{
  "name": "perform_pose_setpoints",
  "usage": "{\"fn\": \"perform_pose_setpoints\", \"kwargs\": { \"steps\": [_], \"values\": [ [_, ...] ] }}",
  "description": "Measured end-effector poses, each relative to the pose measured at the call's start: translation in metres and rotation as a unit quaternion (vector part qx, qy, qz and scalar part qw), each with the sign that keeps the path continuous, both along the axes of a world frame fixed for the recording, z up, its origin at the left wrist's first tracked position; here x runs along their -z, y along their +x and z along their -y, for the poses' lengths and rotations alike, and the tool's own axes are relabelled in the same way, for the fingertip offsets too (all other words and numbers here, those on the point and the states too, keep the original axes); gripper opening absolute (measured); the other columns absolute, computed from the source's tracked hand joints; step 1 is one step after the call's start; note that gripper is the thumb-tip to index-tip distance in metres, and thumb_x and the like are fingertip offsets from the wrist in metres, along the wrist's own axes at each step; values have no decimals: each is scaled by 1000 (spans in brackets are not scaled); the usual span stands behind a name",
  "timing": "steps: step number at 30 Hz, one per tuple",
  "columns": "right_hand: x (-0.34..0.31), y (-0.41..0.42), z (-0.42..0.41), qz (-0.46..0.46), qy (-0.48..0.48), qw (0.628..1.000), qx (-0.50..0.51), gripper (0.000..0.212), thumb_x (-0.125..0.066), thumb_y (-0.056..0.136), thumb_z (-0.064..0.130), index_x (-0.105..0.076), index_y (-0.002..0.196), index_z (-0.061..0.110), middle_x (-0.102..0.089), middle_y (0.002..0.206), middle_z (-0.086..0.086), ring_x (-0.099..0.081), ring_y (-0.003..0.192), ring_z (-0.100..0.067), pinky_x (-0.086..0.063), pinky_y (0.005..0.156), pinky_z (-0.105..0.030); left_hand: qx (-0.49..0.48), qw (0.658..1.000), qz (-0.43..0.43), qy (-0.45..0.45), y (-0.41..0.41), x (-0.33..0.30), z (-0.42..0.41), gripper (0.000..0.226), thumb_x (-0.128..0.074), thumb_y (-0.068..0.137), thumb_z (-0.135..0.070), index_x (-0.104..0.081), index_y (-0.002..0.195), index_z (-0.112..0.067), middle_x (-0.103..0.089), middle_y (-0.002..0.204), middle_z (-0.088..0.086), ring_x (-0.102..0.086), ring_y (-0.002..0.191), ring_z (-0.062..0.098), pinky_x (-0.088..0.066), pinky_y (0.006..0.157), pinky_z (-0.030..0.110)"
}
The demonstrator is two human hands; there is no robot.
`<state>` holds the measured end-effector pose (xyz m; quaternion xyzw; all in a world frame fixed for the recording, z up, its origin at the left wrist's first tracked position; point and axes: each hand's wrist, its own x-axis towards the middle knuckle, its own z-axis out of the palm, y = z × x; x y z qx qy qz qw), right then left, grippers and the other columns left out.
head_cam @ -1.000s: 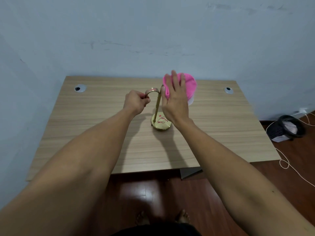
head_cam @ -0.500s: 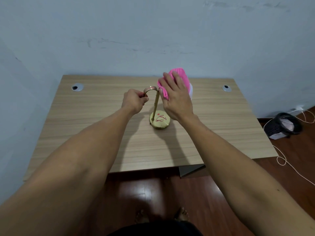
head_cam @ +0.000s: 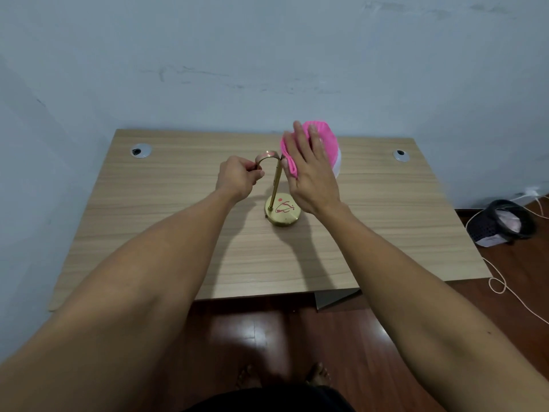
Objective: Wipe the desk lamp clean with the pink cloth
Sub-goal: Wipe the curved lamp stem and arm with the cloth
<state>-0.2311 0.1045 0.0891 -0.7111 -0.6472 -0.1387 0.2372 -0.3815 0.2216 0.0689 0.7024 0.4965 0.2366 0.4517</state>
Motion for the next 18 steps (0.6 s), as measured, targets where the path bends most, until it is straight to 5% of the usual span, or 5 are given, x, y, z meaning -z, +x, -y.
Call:
{"fn": "perform_pose_setpoints", "kwargs": {
  "steps": [4, 9, 12, 15, 18],
  "values": [
    [-3, -12, 2, -218, 42, 970, 95, 67, -29, 111, 41, -8, 167, 11, 2, 175, -13, 4, 162, -32, -7, 132, -47, -4, 1000, 4, 2, -1, 2, 1, 6, -78, 88, -19, -79, 84, -16, -74, 77, 8, -70, 72, 20, -63, 85, 42],
    [20, -12, 6, -45, 0, 999, 28, 63, -40, 111, 27, -17, 166, 6, -5, 174, -17, -1, 161, -36, -2, 130, -53, -6, 1000, 29, -3, -2, -1, 5, 9, -78, 89, -16, -82, 95, -9, -74, 81, 9, -75, 81, 26, -62, 88, 40],
    [35, -22, 18, -153, -5, 986, -59, 59, -45, 111, 20, -24, 165, 9, -16, 173, -7, -14, 161, -27, -12, 131, -44, 0, 1000, 24, -1, -2, -2, 4, 9, -78, 90, -16, -81, 94, -9, -74, 80, 9, -71, 77, 20, -61, 87, 38],
    [39, -39, 26, -398, 1, 916, 44, 36, -38, 112, 32, -54, 145, 31, -68, 126, -6, -64, 119, -29, -51, 108, -44, 2, 1000, 21, -3, -3, 0, 2, 8, -79, 90, -17, -82, 93, -10, -74, 80, 10, -70, 77, 20, -59, 83, 36],
    [31, -44, 19, -650, -1, 725, 228, 44, -38, 109, 46, -65, 108, 11, -69, 92, -15, -73, 96, -36, -61, 88, -52, 3, 1000, 17, -7, -4, -1, 2, 14, -79, 90, -16, -81, 100, -8, -78, 87, 12, -73, 82, 22, -58, 82, 32]
  ]
}}
